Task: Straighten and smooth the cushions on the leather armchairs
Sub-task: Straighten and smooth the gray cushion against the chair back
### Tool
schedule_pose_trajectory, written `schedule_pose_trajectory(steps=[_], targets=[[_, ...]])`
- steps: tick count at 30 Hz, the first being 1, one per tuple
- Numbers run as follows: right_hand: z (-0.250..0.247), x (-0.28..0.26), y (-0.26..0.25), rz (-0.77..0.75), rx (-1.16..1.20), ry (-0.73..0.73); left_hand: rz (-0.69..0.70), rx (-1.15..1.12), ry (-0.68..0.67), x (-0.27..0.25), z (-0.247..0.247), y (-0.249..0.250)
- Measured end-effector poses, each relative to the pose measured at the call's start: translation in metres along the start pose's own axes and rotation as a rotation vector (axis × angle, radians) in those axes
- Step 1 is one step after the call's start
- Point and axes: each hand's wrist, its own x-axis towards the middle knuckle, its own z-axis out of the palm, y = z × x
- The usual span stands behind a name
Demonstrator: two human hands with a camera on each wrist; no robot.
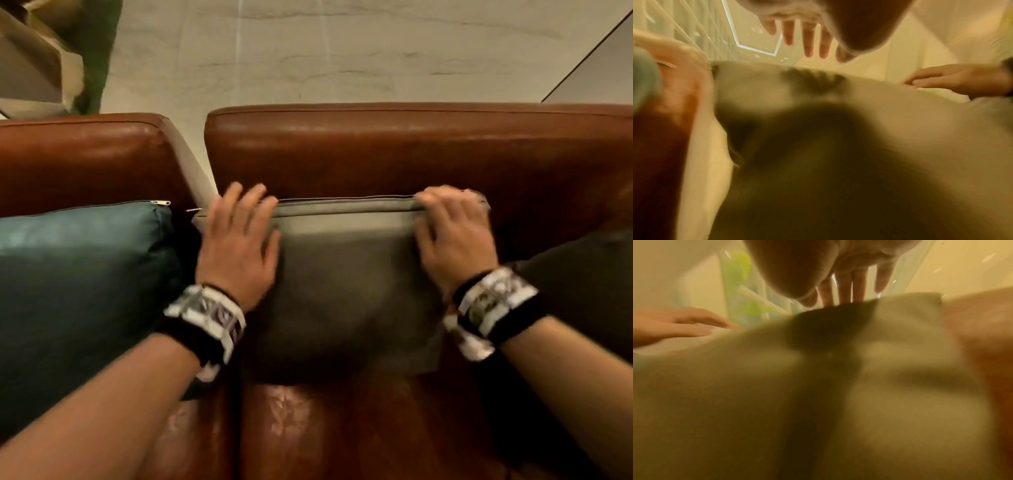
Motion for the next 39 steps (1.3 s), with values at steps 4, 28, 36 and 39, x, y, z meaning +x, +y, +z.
schedule_pose_trajectory(steps=[4,28,36,39], targets=[[0.033,-0.104,-0.079,-0.448,0.068,-0.219,0.154,-0.001,-0.176,-0.042,0.028,0.06],[0.029,0.006,0.021,0.151,-0.126,-0.245,-0.304,0.147,-0.185,0.003,0.02,-0.029],[0.041,-0.028,-0.062,-0.392,-0.113,-0.274,-0.08,0.059,-0.262,-0.002,0.032,0.005],[0.034,-0.008,0.004,-0.069,-0.094,-0.229,-0.172,0.14,-0.234,-0.005,0.022,-0.034]])
